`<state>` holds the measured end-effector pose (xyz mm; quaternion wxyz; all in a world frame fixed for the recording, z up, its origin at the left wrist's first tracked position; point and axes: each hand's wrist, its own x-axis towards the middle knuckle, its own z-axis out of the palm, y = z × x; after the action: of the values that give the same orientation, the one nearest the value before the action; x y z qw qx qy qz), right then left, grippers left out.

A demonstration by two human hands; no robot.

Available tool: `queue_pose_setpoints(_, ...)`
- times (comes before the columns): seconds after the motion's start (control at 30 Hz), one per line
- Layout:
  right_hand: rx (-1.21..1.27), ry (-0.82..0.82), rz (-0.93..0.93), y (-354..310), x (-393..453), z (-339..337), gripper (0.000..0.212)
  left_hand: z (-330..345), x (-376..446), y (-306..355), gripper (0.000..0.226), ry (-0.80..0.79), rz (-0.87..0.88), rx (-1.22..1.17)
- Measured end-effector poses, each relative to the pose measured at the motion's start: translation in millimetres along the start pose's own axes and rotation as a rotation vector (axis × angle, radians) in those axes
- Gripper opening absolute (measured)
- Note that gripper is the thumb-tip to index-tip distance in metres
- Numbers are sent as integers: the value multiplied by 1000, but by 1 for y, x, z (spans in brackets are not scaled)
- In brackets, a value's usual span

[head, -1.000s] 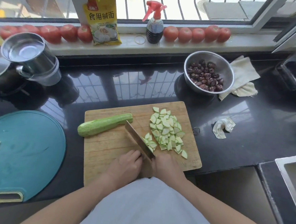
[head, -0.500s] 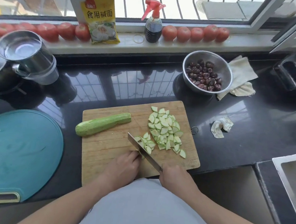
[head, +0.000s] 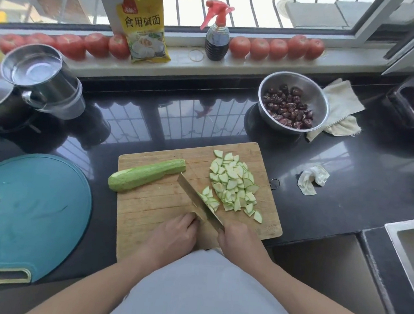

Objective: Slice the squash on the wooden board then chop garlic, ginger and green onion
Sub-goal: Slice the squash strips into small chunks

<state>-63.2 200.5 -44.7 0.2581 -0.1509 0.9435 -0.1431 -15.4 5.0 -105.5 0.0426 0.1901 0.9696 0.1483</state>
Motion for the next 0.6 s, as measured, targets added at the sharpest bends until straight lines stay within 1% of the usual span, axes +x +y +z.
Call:
queue_pose_setpoints(0.07, -98, -4, -18, 7, -9, -2, 18, 0, 0, 0, 32, -17, -28, -5)
queue_pose_setpoints(0.13, -168, -17, -15, 11, -15, -1, 16, 0, 0, 0, 36, -36, -17, -3)
queue_pose_setpoints(0.33, -255, -63, 4, 10, -17, 5, 14, 0, 3, -2, 33, -35, 12, 20)
queue_pose_setpoints(0.43, -240, -86, 7, 11, -14, 7, 12, 0, 4, -1, 30, -32, 23, 14)
queue_pose_setpoints(0.53, -189, -104, -20, 5, -1, 14, 14, -2, 5, -3, 21, 2, 62, 24)
queue_pose_setpoints(0.6, -142, -88, 7, -4, 10, 16, 16, -2, 5, -4, 18, 8, 82, 36)
